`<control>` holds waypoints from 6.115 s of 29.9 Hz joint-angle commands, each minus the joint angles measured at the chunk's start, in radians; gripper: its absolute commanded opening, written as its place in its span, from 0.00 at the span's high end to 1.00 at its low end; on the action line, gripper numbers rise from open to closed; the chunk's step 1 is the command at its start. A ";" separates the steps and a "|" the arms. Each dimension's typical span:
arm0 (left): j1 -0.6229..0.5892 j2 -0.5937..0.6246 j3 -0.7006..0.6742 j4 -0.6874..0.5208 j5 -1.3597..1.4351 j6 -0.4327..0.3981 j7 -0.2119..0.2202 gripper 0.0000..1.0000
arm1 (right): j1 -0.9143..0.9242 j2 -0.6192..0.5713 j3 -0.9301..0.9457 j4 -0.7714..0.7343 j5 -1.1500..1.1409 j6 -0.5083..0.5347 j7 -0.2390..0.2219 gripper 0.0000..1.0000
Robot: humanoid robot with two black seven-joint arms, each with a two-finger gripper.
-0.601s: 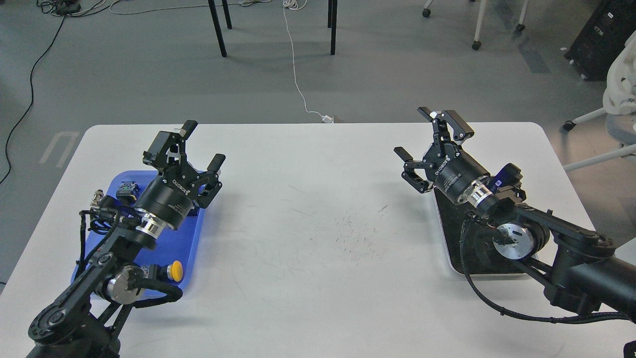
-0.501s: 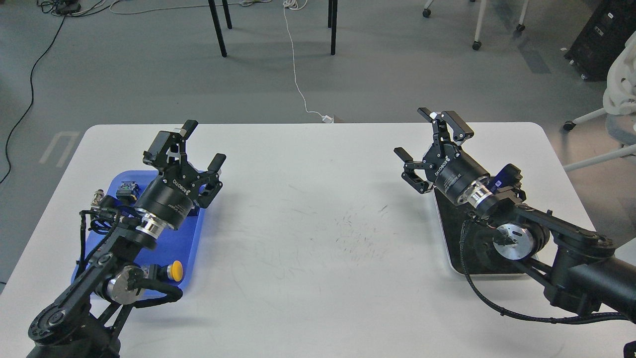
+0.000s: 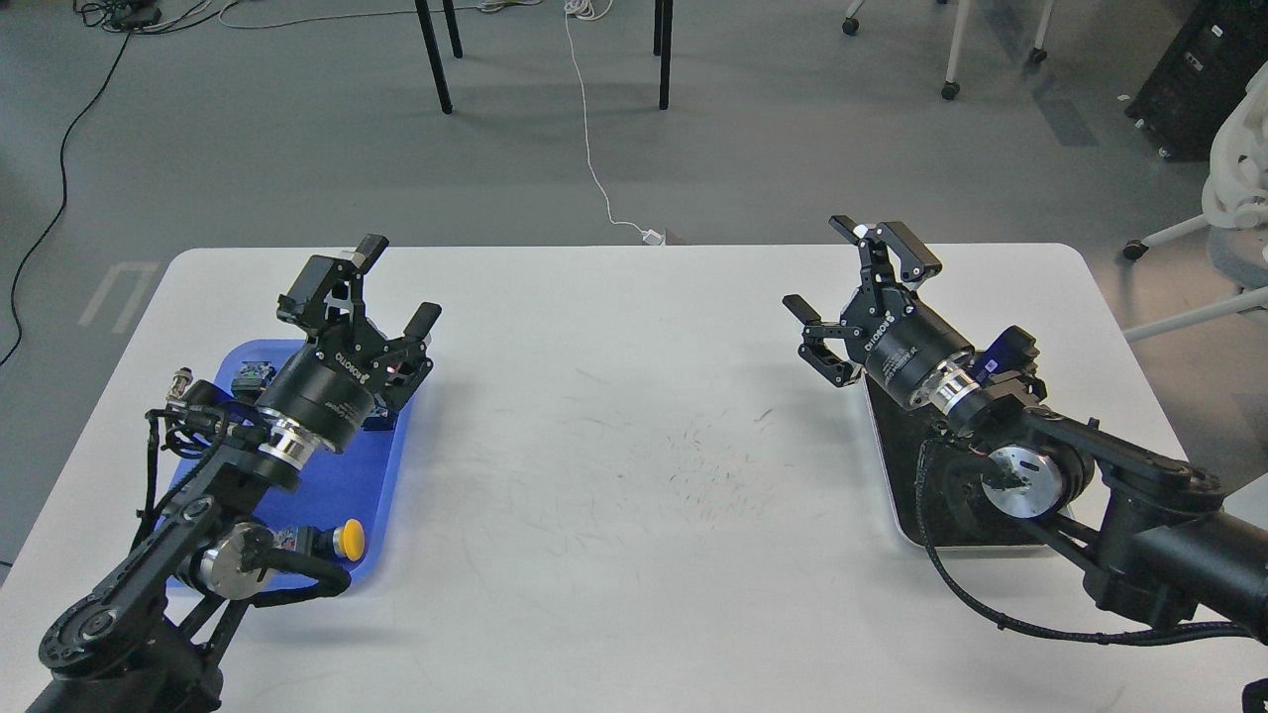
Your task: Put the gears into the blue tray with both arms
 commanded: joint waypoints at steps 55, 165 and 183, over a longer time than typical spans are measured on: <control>0.034 0.012 0.001 -0.044 0.007 -0.015 -0.035 0.02 | 0.646 -0.288 -0.952 0.100 -1.670 0.028 0.000 0.26; 0.097 0.057 -0.029 -0.098 0.001 -0.016 -0.038 0.02 | 0.664 0.376 -1.026 -0.086 -1.279 -0.150 0.000 0.34; 0.066 0.230 0.089 -0.232 0.312 -0.042 -0.081 0.02 | 0.364 -0.080 -0.496 0.114 -0.621 -0.170 0.000 0.04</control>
